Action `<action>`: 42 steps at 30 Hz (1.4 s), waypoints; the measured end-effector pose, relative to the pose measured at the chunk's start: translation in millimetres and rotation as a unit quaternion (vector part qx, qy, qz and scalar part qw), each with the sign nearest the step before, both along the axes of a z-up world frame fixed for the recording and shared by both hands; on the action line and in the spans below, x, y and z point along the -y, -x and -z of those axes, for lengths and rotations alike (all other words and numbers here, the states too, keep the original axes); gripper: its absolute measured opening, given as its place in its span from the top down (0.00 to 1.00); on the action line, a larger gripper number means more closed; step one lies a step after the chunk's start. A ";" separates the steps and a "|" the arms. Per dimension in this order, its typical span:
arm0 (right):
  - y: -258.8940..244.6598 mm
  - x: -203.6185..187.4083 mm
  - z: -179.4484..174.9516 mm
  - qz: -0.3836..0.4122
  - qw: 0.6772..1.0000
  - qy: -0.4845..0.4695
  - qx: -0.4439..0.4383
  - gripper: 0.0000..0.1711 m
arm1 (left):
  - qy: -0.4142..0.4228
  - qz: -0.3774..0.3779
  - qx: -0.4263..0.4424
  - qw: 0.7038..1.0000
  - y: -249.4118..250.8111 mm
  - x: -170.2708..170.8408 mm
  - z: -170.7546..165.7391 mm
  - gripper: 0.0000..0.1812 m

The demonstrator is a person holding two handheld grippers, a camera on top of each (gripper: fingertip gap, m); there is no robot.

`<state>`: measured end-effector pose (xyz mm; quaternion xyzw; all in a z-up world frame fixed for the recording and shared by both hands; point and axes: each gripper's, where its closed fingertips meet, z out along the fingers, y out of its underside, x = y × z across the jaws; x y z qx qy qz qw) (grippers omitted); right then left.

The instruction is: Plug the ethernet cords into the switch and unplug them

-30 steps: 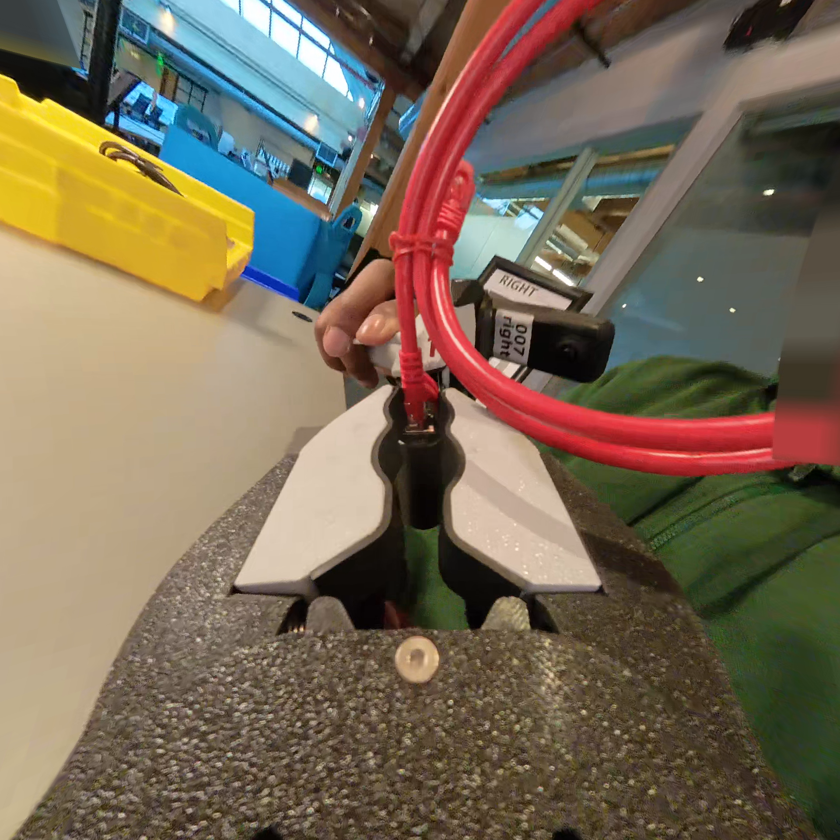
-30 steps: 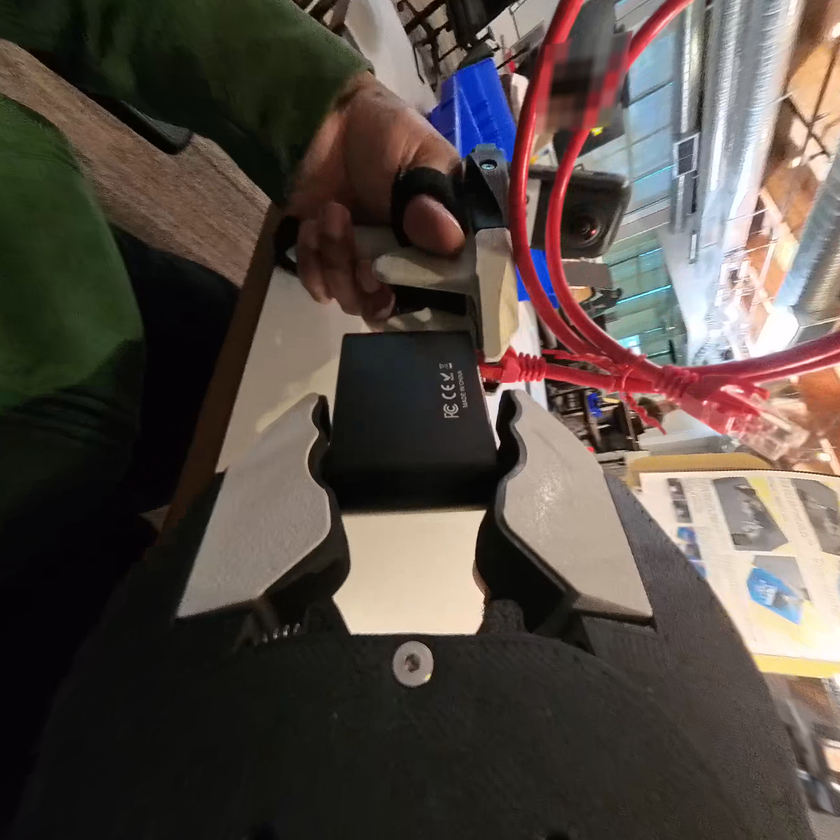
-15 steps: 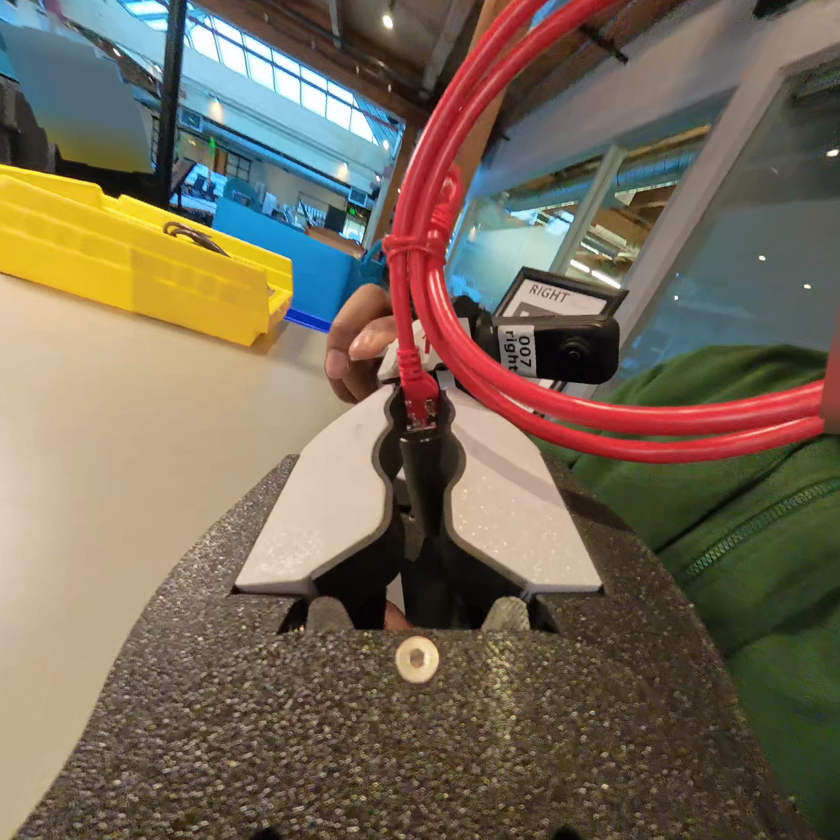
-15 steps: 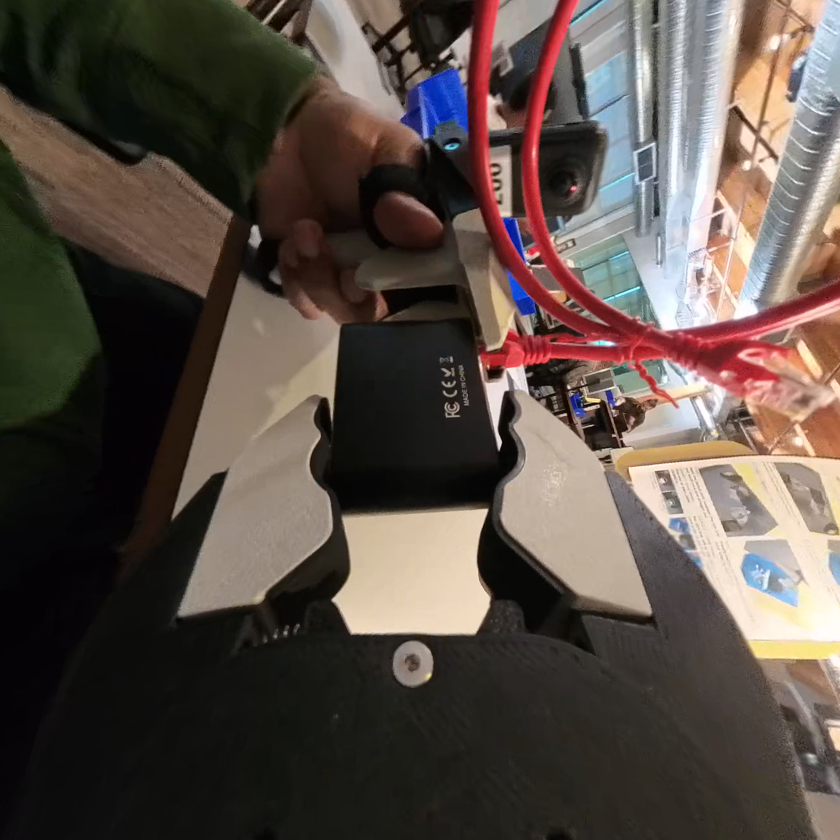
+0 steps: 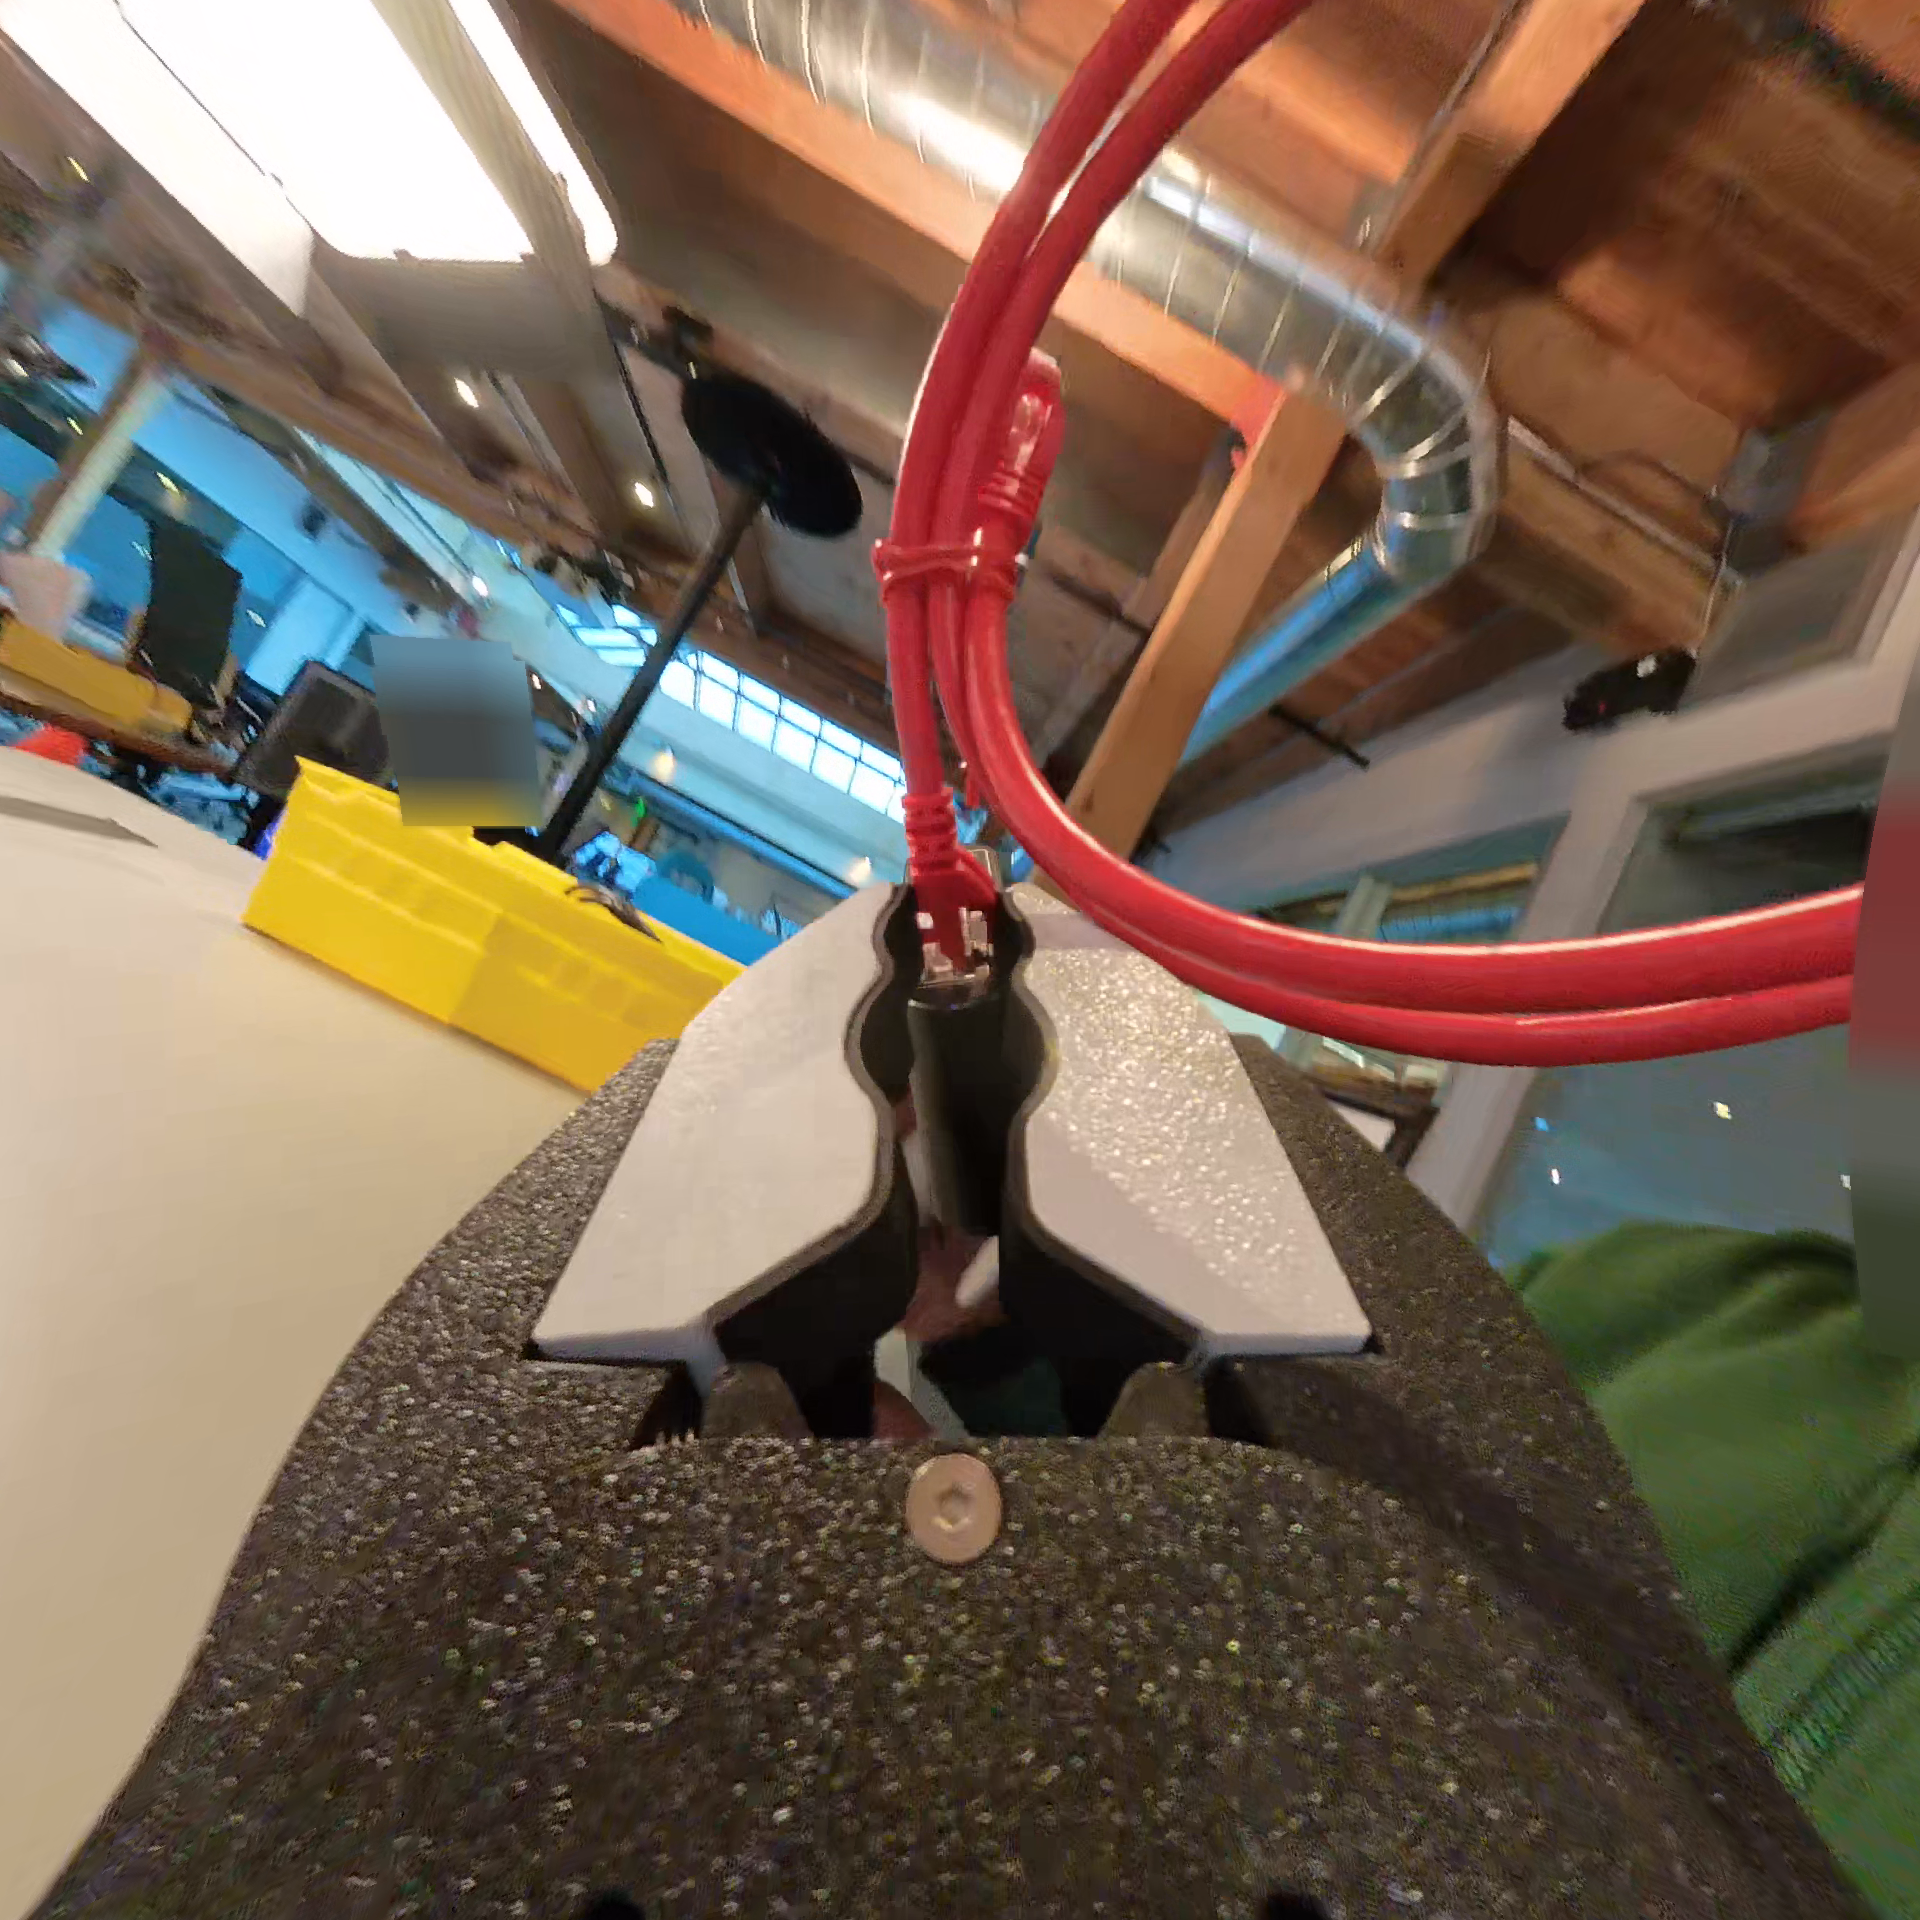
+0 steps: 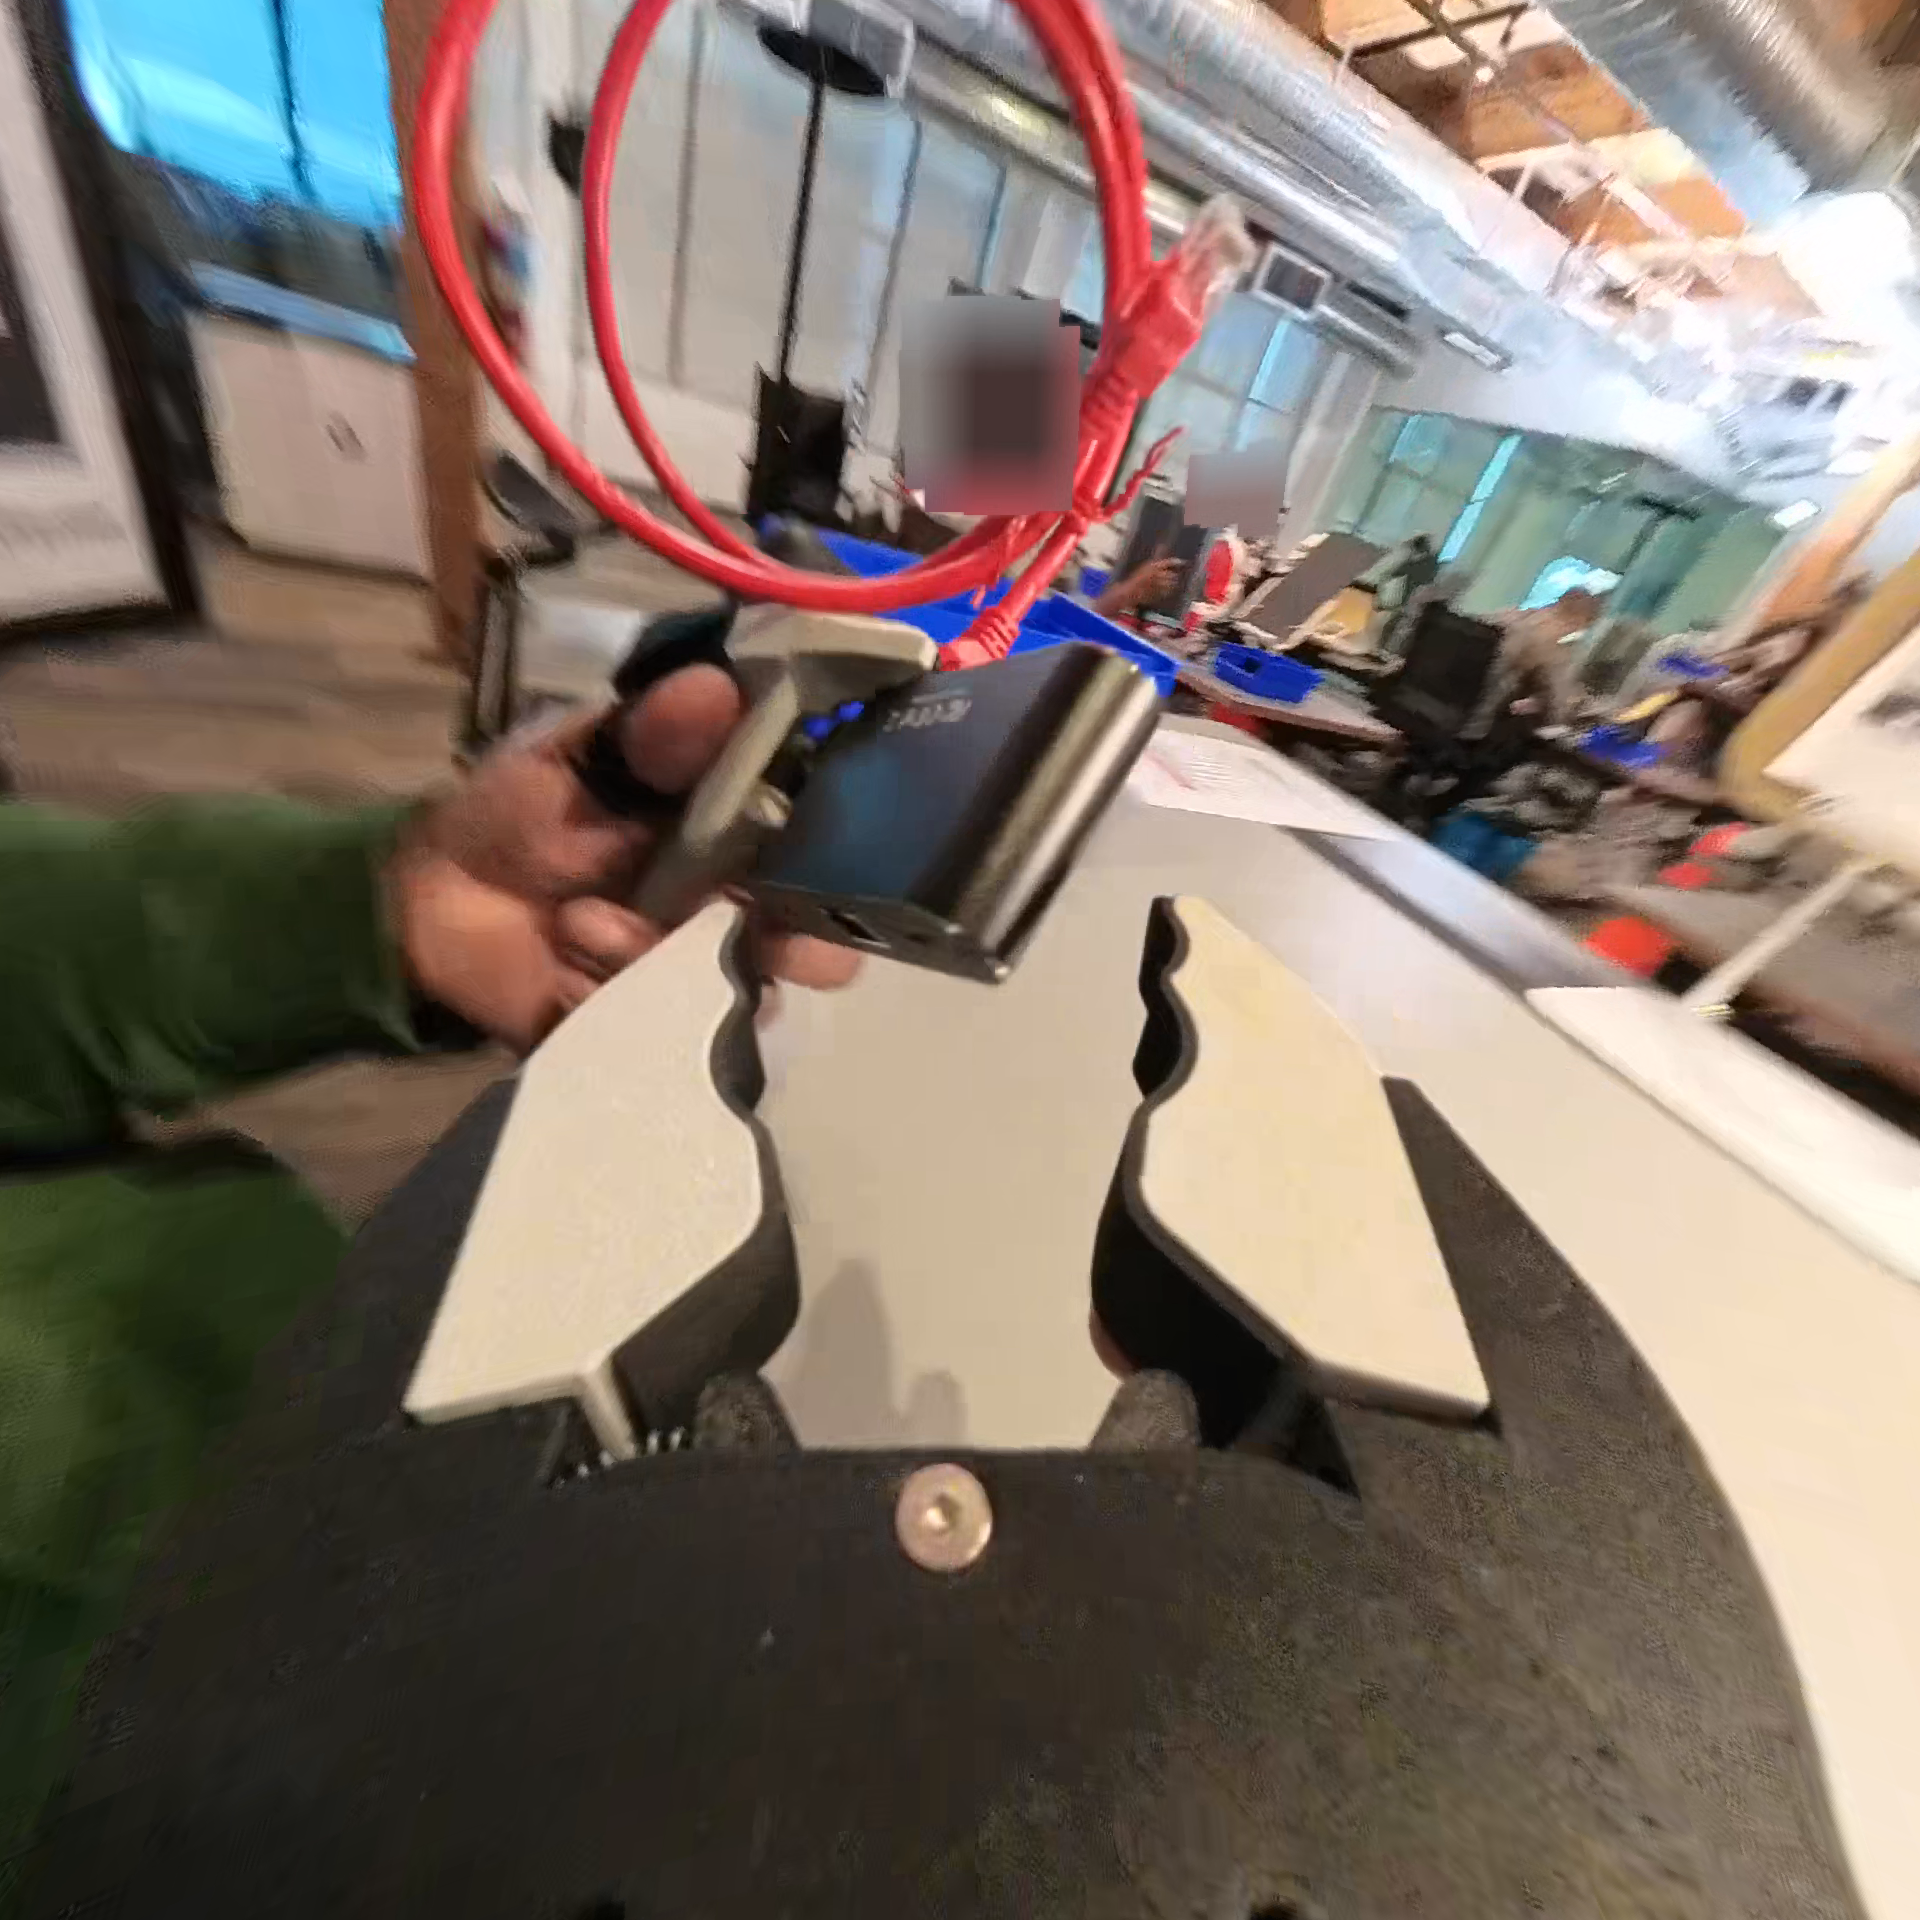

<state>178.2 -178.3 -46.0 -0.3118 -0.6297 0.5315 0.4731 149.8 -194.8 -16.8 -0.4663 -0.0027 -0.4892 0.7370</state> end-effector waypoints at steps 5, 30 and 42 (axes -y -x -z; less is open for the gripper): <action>8.3 24.4 -3.0 -0.086 0.981 0.172 0.027 0.61 | -0.032 -0.028 0.040 0.998 -4.0 -3.9 -1.0 0.93; -8.1 30.4 -14.6 -0.139 0.980 0.141 -0.011 0.83 | -0.066 0.039 -0.097 0.992 -41.7 12.6 -5.6 0.92; -2.3 29.0 -16.5 -0.105 0.980 0.168 0.017 0.79 | -0.067 -0.024 -0.093 0.993 -30.4 10.2 -9.6 0.93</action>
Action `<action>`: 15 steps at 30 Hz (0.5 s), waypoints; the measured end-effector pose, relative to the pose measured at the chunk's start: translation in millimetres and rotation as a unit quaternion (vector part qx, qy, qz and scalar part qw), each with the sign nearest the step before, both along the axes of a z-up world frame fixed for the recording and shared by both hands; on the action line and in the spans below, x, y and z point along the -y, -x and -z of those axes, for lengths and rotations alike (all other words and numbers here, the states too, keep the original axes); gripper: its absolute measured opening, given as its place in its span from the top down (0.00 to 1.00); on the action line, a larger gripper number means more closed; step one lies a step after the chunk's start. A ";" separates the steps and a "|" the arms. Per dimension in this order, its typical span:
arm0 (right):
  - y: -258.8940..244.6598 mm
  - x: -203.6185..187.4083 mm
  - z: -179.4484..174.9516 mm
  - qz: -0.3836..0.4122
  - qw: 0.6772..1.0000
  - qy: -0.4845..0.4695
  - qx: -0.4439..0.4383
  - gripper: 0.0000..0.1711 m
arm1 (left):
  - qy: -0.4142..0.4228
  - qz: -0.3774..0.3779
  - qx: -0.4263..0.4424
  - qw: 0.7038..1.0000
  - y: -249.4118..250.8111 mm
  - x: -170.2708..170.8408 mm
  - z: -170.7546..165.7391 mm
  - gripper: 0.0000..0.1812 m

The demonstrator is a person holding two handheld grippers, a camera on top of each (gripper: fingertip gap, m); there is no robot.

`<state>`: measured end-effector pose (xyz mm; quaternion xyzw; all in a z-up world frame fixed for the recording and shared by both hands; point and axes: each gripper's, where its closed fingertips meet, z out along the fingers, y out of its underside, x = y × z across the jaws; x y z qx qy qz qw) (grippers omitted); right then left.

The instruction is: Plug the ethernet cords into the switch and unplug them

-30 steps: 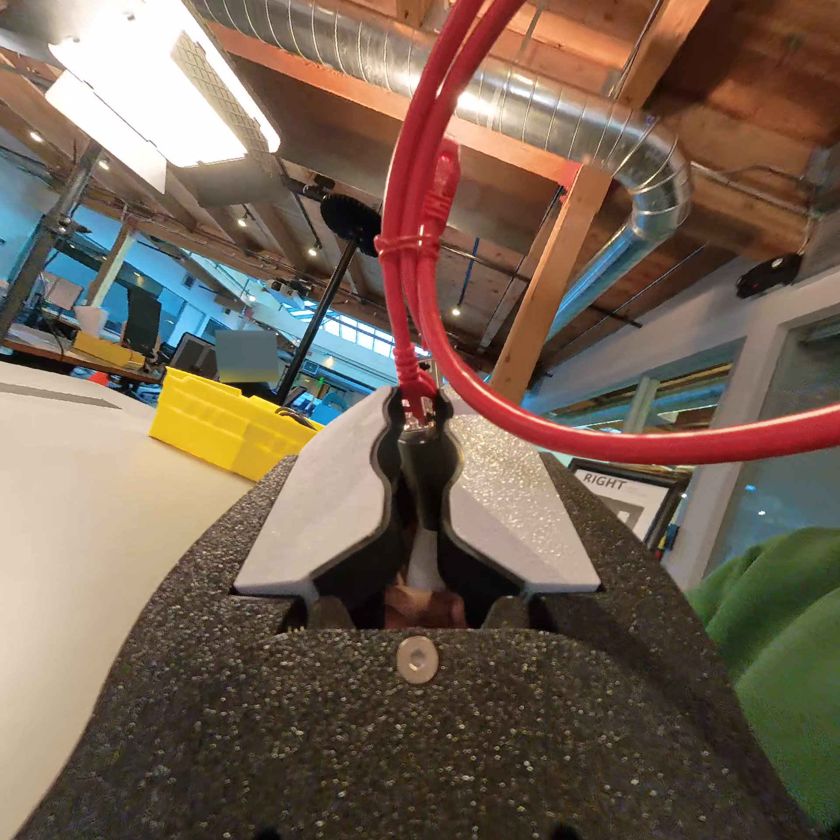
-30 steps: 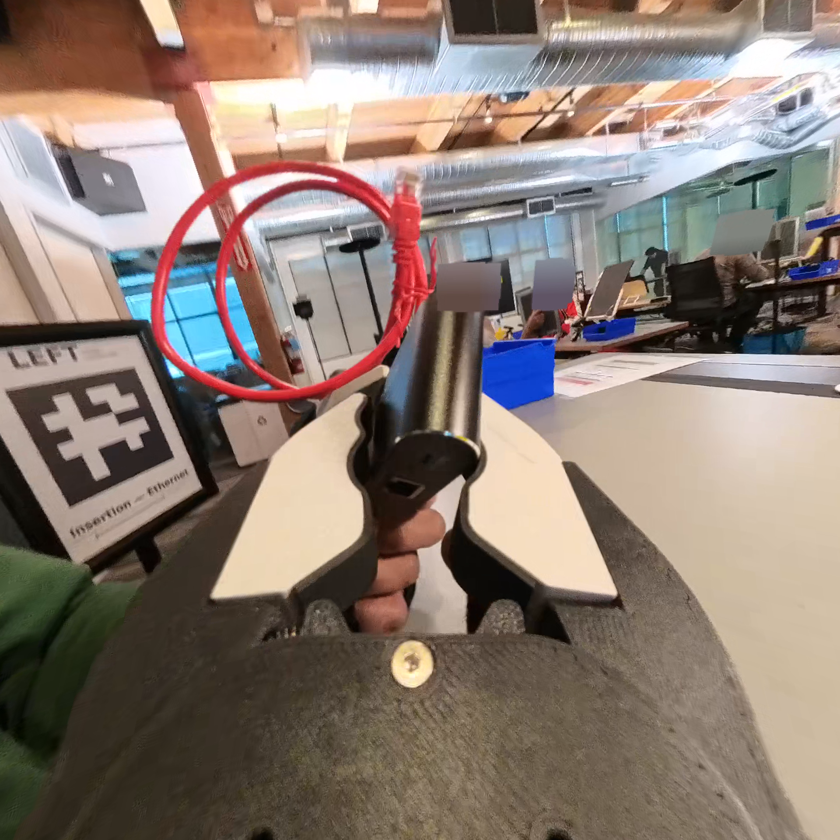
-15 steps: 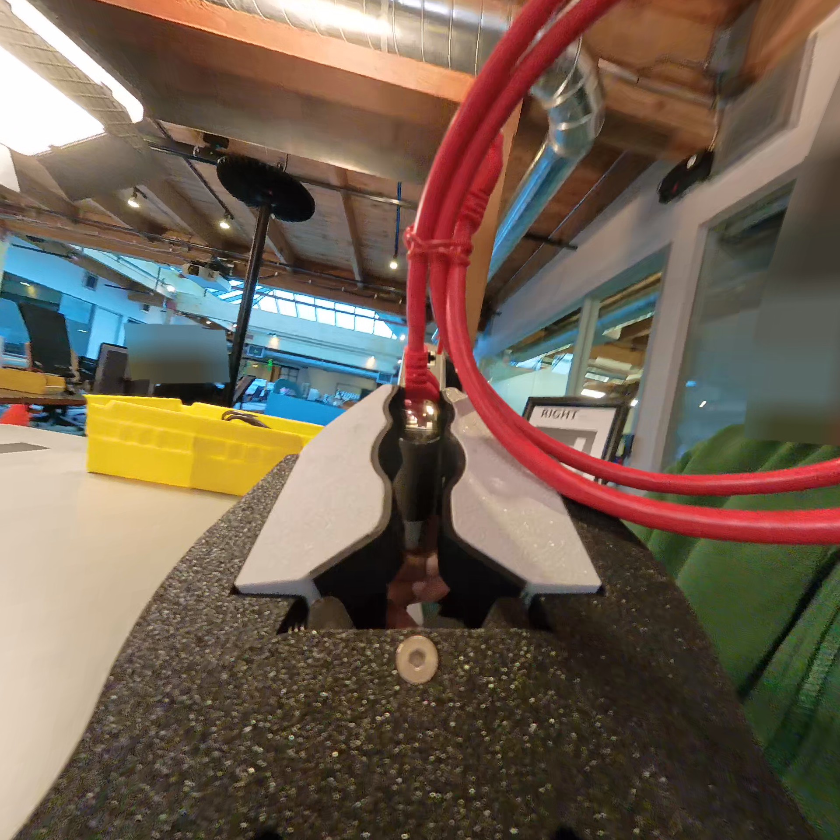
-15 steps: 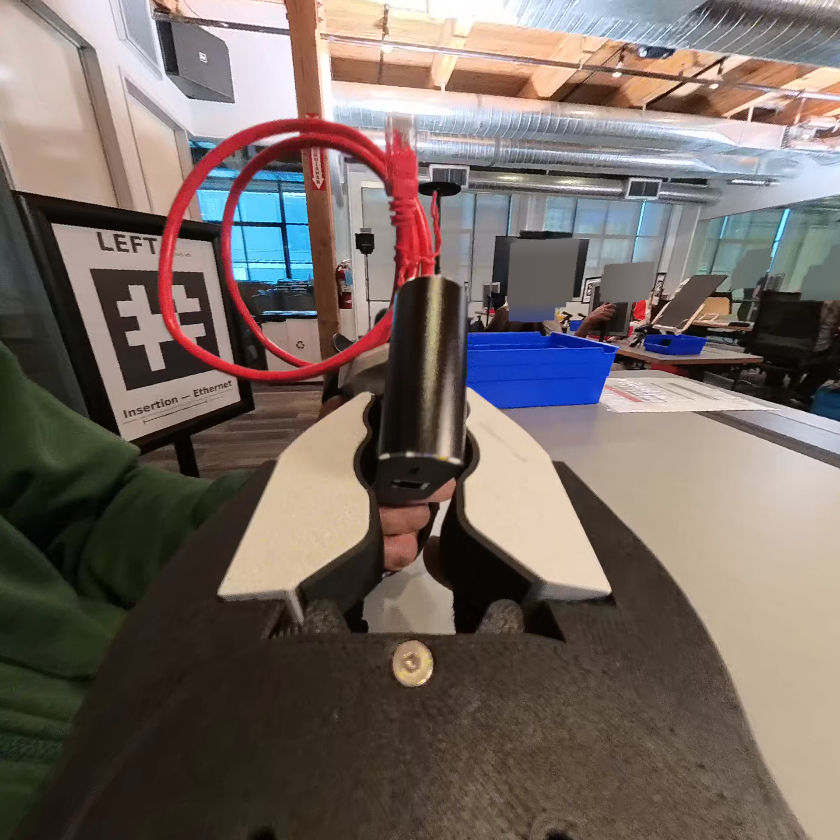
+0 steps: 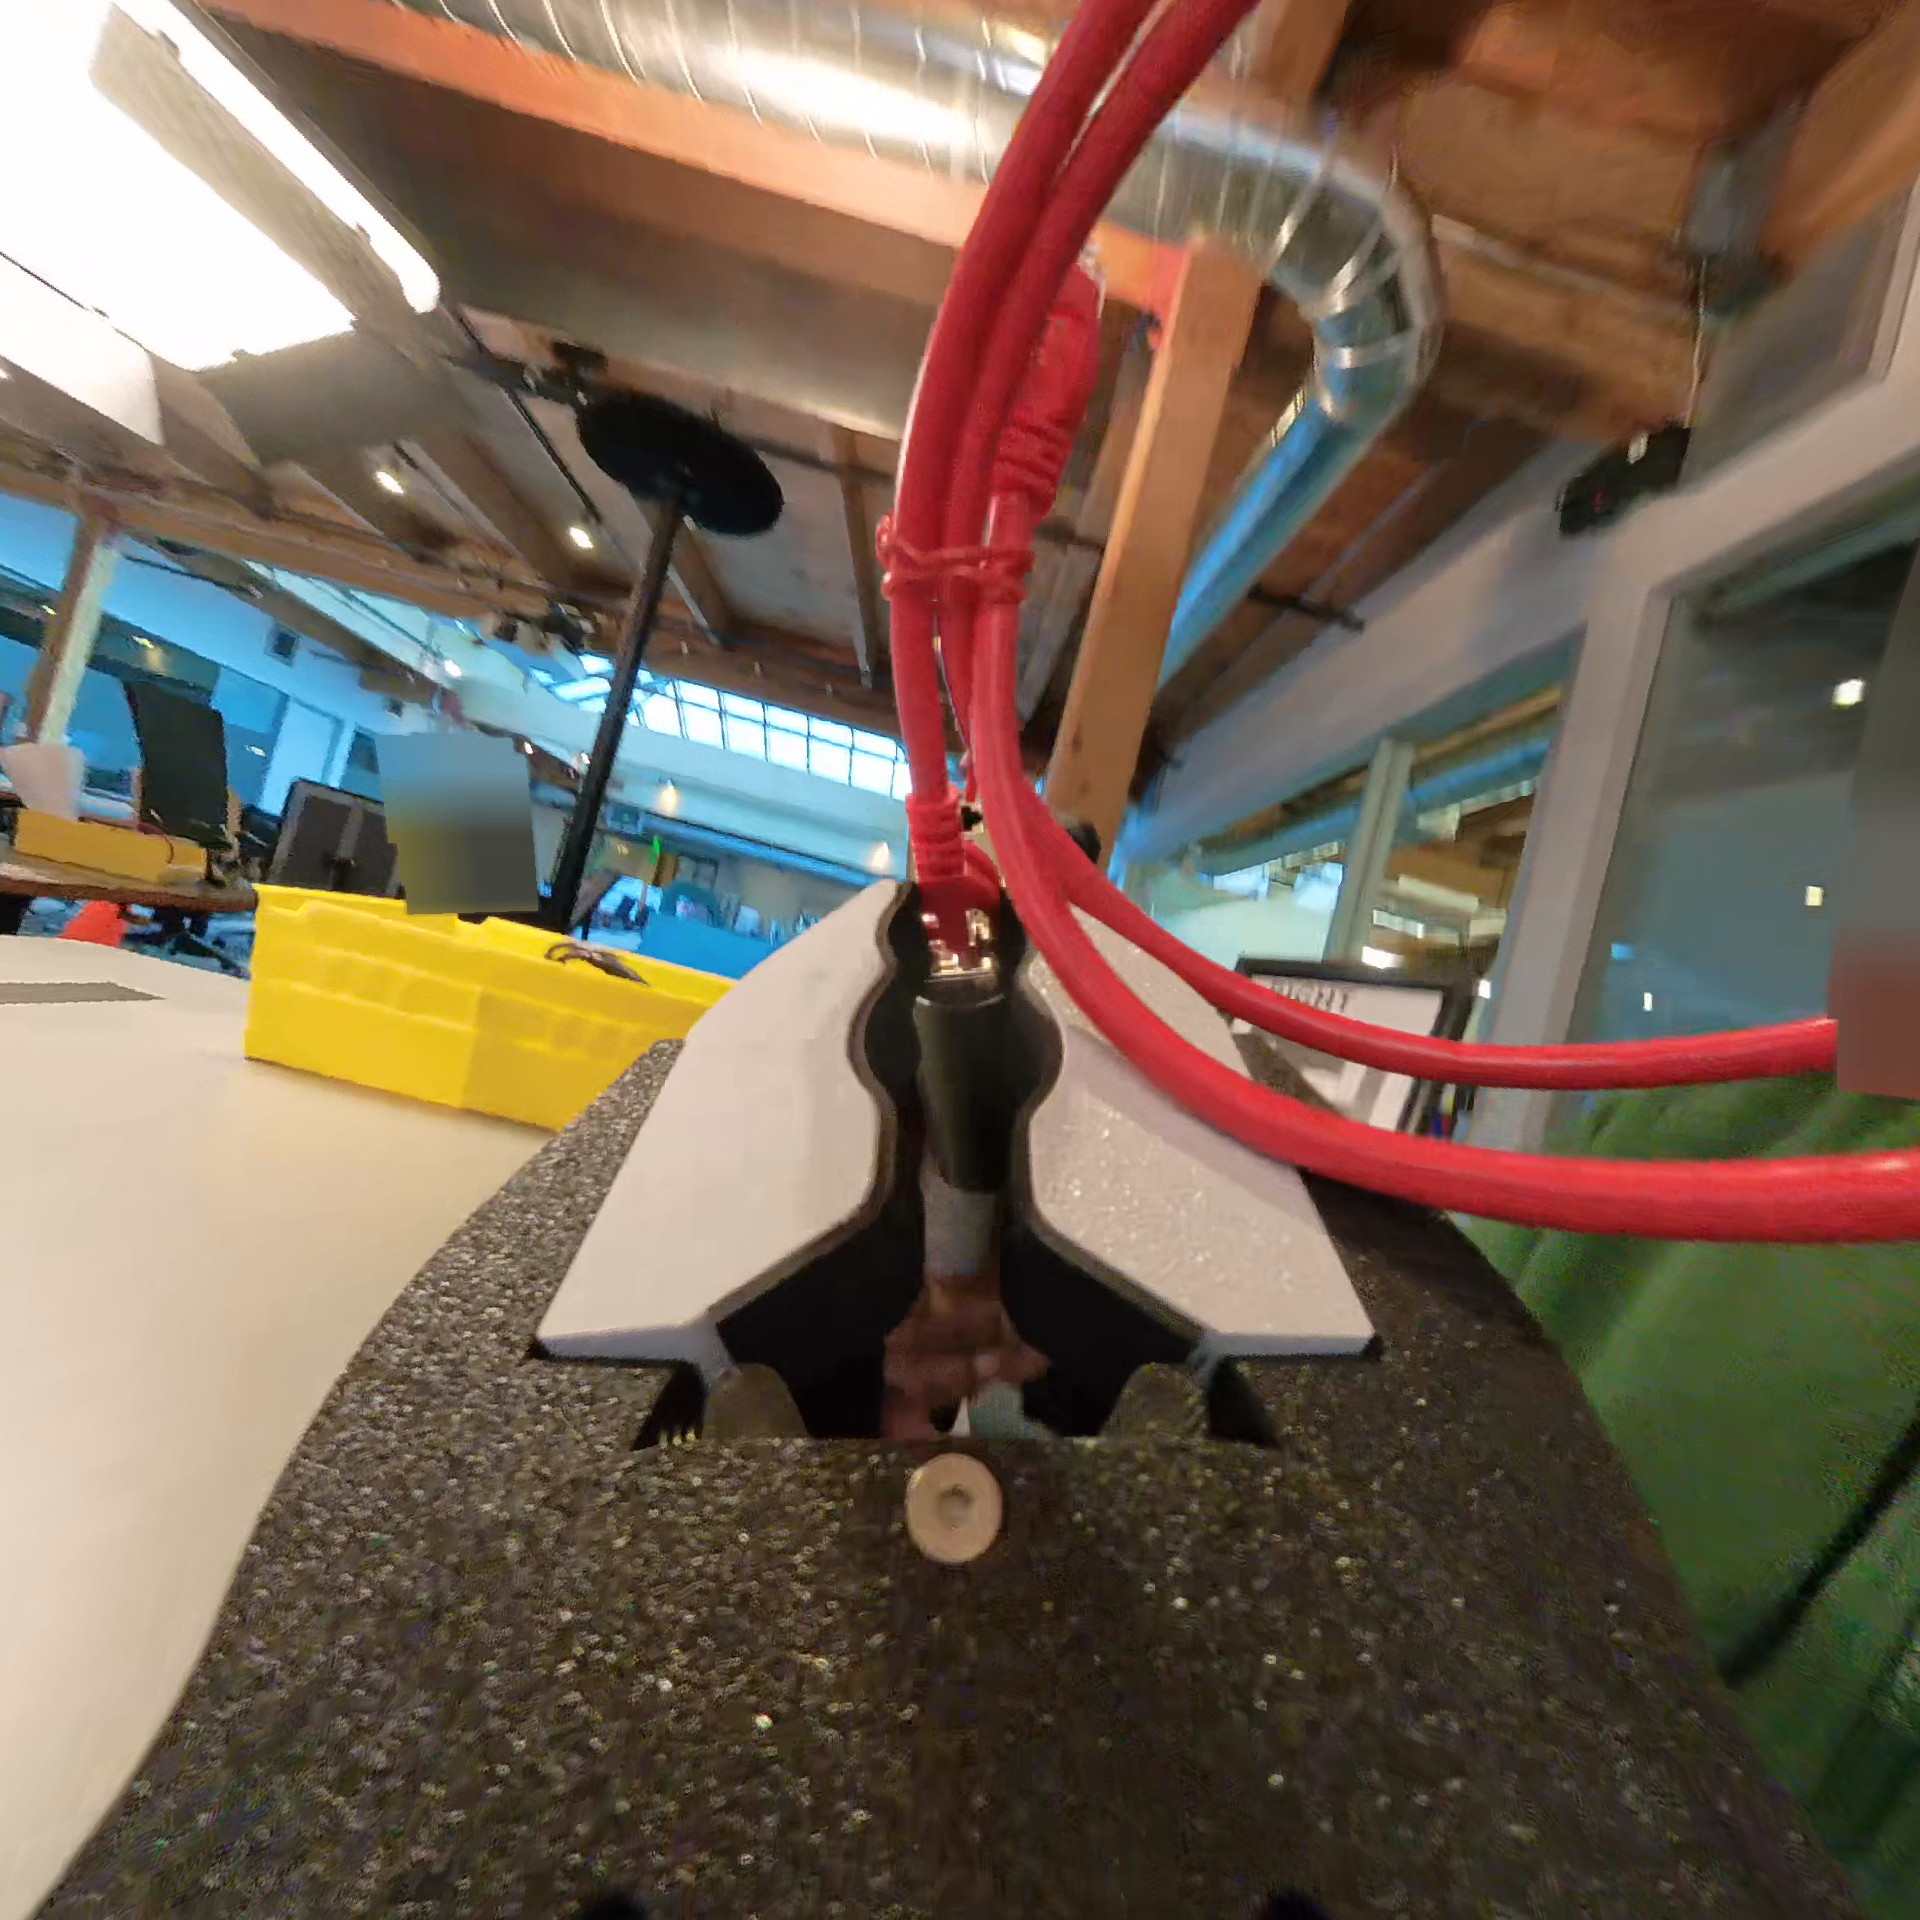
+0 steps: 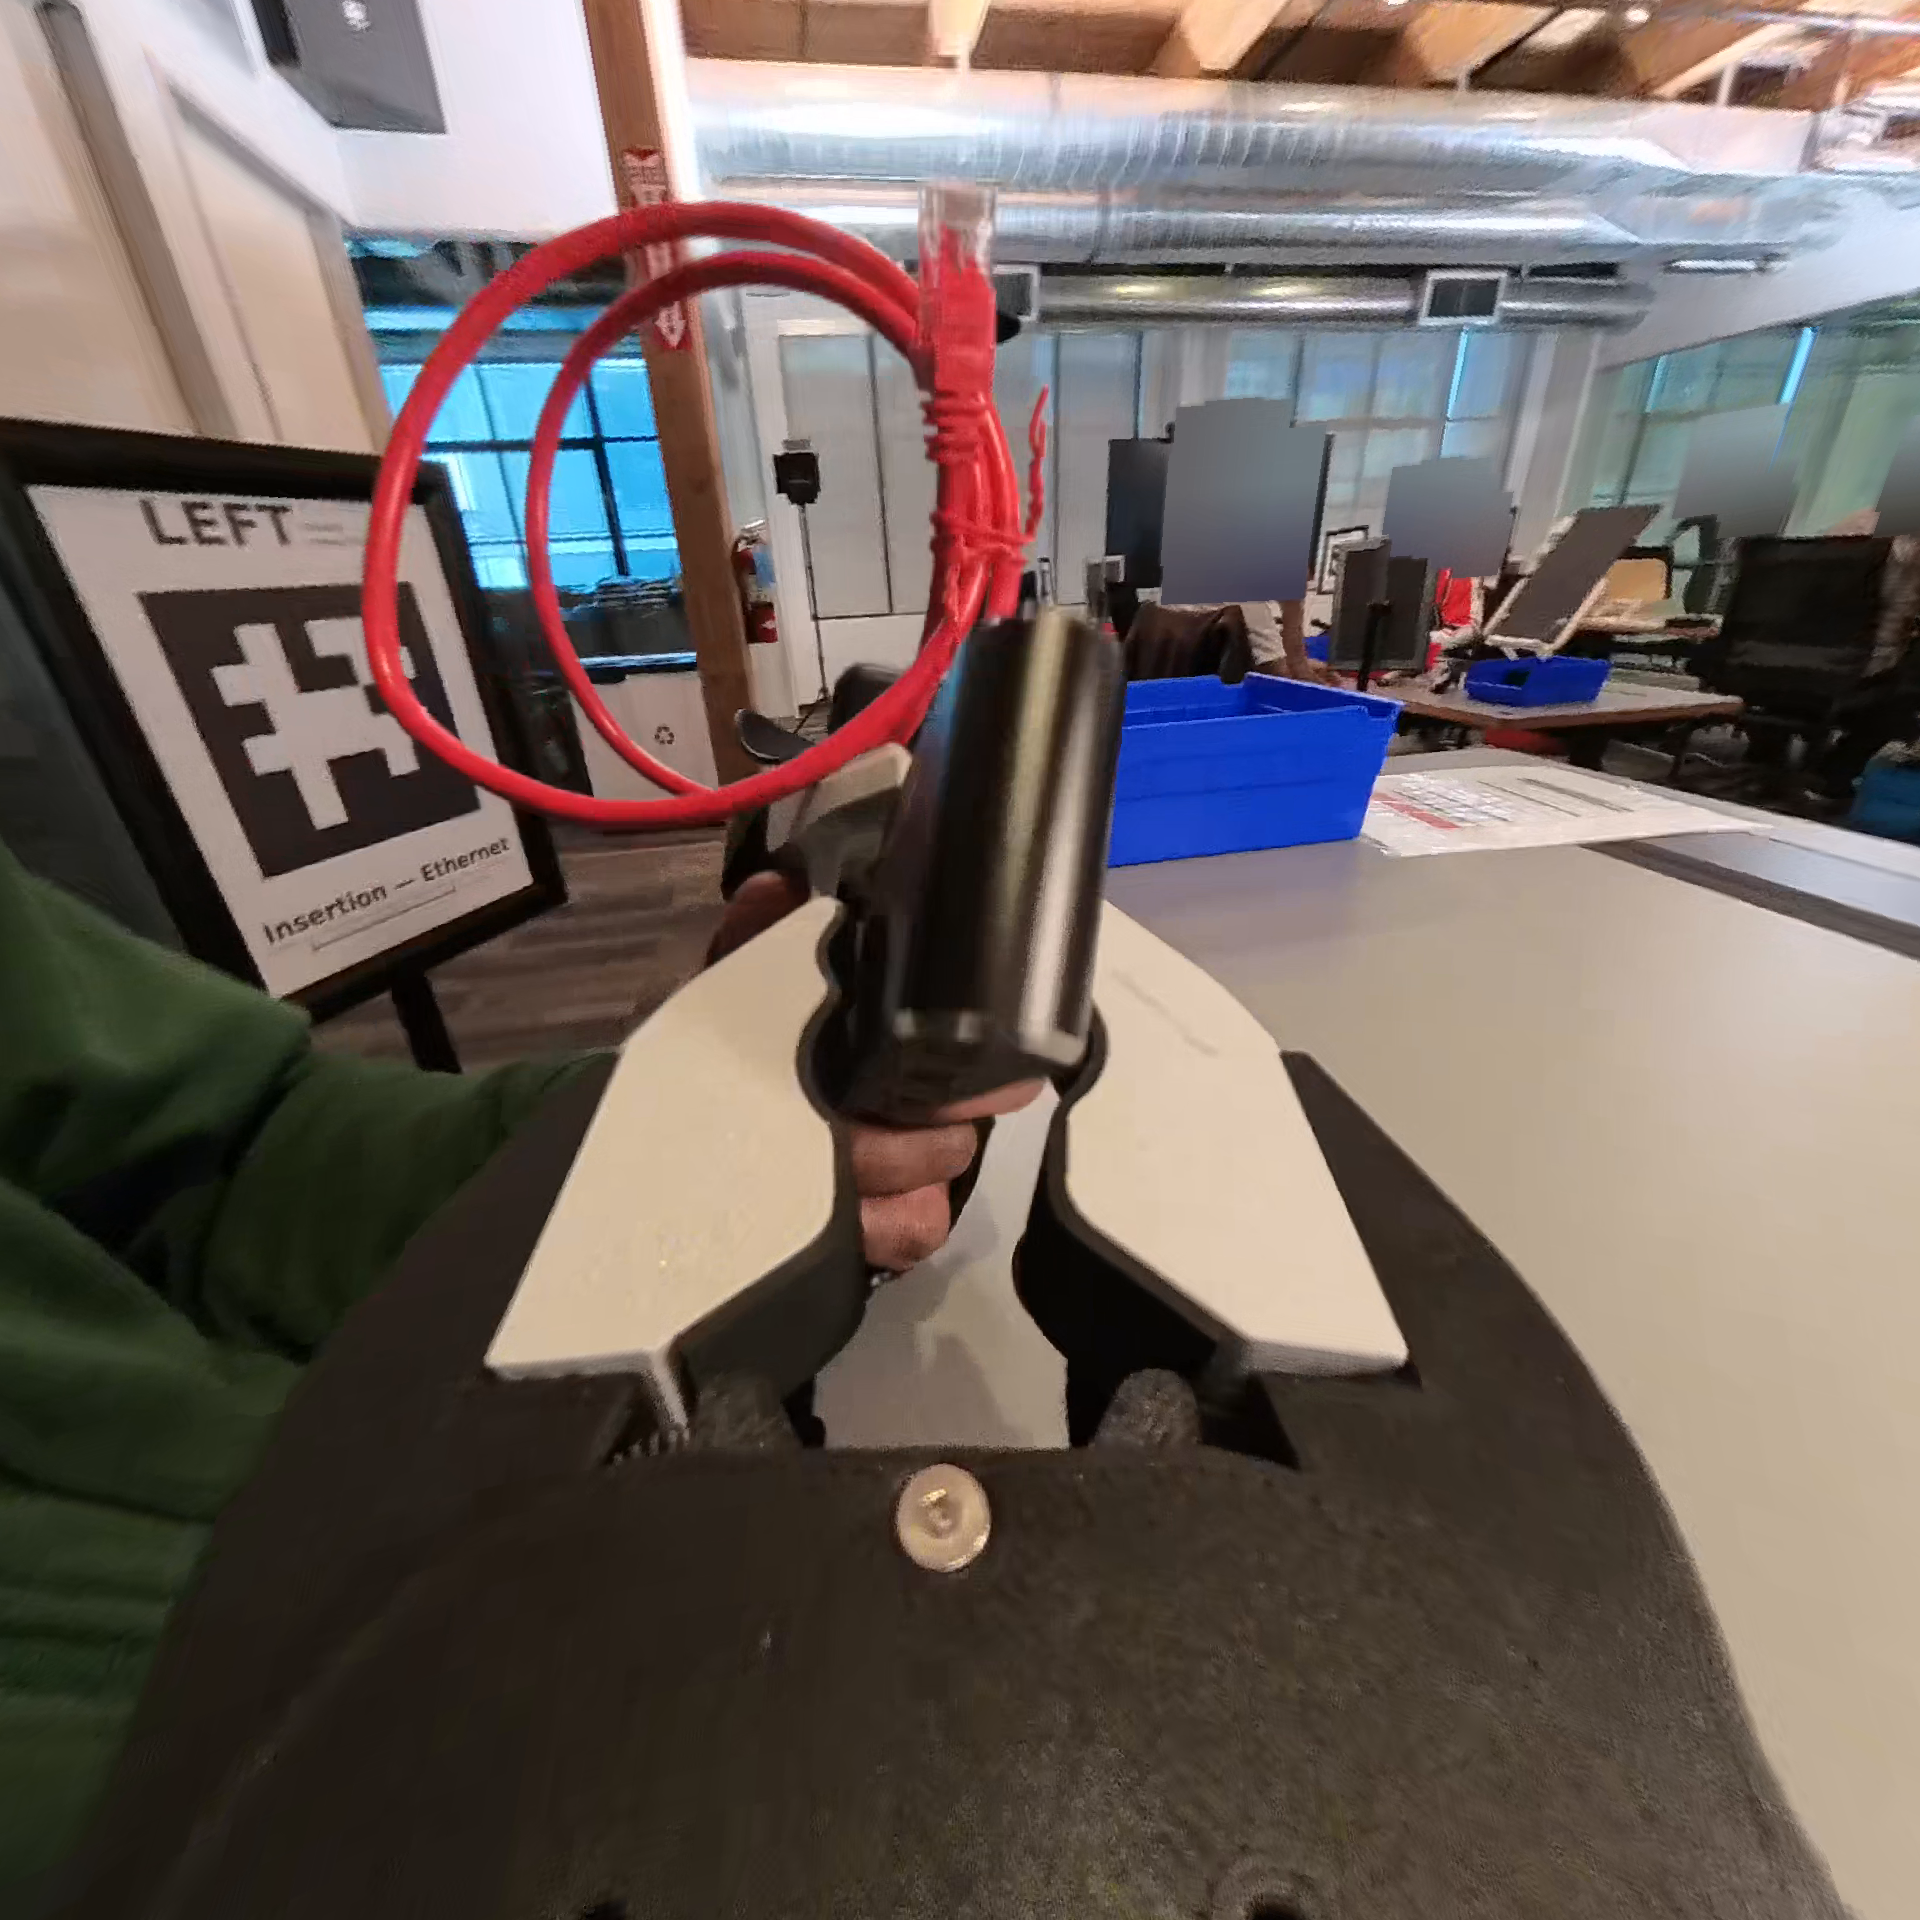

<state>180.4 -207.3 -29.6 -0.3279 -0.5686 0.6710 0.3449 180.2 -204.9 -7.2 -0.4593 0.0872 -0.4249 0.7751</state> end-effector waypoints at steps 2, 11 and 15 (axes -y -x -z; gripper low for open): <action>4.6 3.1 5.1 -0.001 1.000 0.016 0.018 0.76 | -0.014 -0.004 0.050 0.999 9.9 2.9 -5.9 0.93; 4.8 8.8 -4.1 -0.010 0.997 0.076 -0.004 0.84 | -0.015 -0.008 0.017 1.000 -2.4 2.1 -8.6 0.92; -0.4 9.3 -4.9 -0.024 0.998 0.056 -0.002 0.84 | 0.001 -0.023 -0.053 0.998 -7.4 4.5 -7.2 0.92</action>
